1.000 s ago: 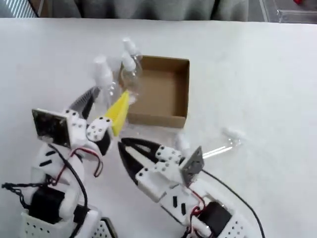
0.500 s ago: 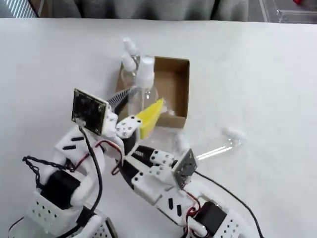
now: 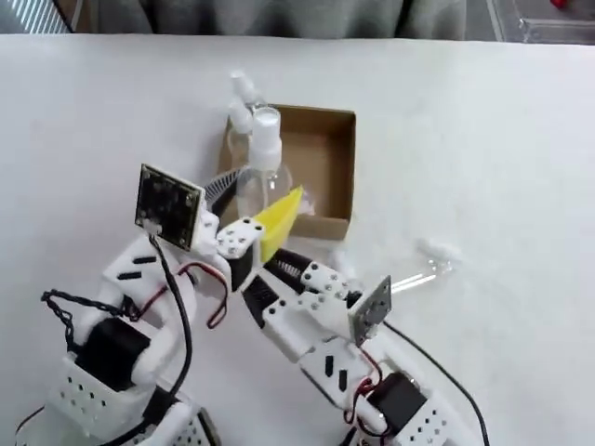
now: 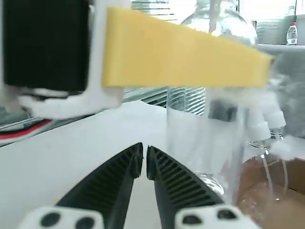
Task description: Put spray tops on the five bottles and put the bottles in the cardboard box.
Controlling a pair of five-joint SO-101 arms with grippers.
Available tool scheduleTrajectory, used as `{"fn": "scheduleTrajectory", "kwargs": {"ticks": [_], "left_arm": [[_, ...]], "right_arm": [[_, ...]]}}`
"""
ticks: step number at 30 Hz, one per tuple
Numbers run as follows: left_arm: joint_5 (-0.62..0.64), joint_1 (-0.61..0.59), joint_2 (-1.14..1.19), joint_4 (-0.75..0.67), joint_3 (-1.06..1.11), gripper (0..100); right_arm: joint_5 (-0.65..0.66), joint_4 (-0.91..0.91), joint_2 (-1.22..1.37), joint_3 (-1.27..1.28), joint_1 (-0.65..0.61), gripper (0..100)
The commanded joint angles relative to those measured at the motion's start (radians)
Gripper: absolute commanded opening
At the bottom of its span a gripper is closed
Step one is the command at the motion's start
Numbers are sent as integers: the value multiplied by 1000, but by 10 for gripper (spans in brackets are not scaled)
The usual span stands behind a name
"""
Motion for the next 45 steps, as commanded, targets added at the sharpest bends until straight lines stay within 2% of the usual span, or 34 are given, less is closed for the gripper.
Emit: {"fn": "scheduleTrajectory", "kwargs": {"ticks": [1,7,12,17,21,25,29,39,45], "left_arm": [[15,4,5,28,-64,20],[15,2,-2,28,-64,20],[15,2,-90,28,-57,20],[15,-85,-105,18,-49,20],[15,-147,-105,-94,28,20],[15,-208,-105,-236,127,20],[15,-237,-104,-273,160,20],[14,-278,214,-341,41,20],[14,-286,361,-496,84,20]], "right_arm": [[0,-22,-2,9,39,15],[0,-22,-2,9,99,15],[0,-22,-2,9,101,15],[0,38,-8,9,87,15],[12,101,-8,6,44,15],[152,166,-8,6,28,15],[167,177,-8,8,25,15],[167,177,-2,8,30,15],[167,177,-2,8,30,15]]}}
